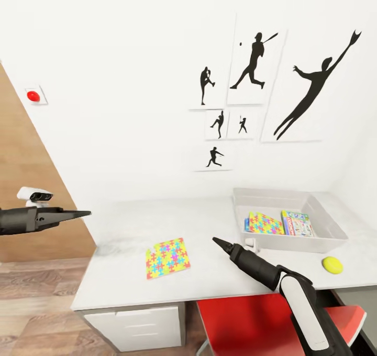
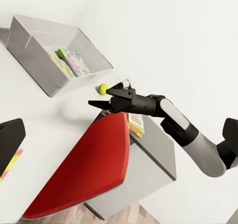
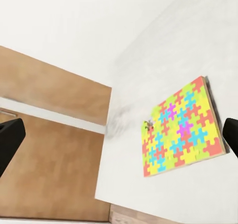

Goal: Put all the toys in the child's room - the three board games (two on the bed and one on the table), the two jigsaw puzzles on the table, and the tennis ball on the table - inside the toy box on the table in the child's room.

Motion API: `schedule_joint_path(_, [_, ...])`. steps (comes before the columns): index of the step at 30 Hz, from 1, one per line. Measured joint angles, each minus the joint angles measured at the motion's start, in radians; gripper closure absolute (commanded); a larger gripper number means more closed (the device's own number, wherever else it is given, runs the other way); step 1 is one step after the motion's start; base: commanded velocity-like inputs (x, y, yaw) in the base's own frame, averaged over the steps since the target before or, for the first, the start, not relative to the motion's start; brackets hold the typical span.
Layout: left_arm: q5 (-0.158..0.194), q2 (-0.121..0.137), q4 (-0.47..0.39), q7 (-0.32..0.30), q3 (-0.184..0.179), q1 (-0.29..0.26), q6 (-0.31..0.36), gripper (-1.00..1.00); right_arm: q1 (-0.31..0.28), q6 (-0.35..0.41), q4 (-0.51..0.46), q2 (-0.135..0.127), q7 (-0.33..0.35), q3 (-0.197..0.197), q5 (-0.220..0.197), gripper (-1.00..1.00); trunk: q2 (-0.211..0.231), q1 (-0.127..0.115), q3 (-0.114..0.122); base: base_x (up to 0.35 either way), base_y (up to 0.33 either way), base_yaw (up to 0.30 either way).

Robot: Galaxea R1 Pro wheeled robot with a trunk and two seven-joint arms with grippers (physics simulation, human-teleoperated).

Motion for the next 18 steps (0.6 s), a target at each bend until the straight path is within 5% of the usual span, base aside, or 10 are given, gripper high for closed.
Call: schedule_joint_path(18, [-0.001, 0.0, 0.0, 0.0, 0.0, 0.0, 0.0, -1.0, 0.0, 0.0, 0.0, 0.001, -0.001, 0.0, 0.0, -1.0, 0.0, 0.0, 0.0, 0.0, 0.17, 0.0])
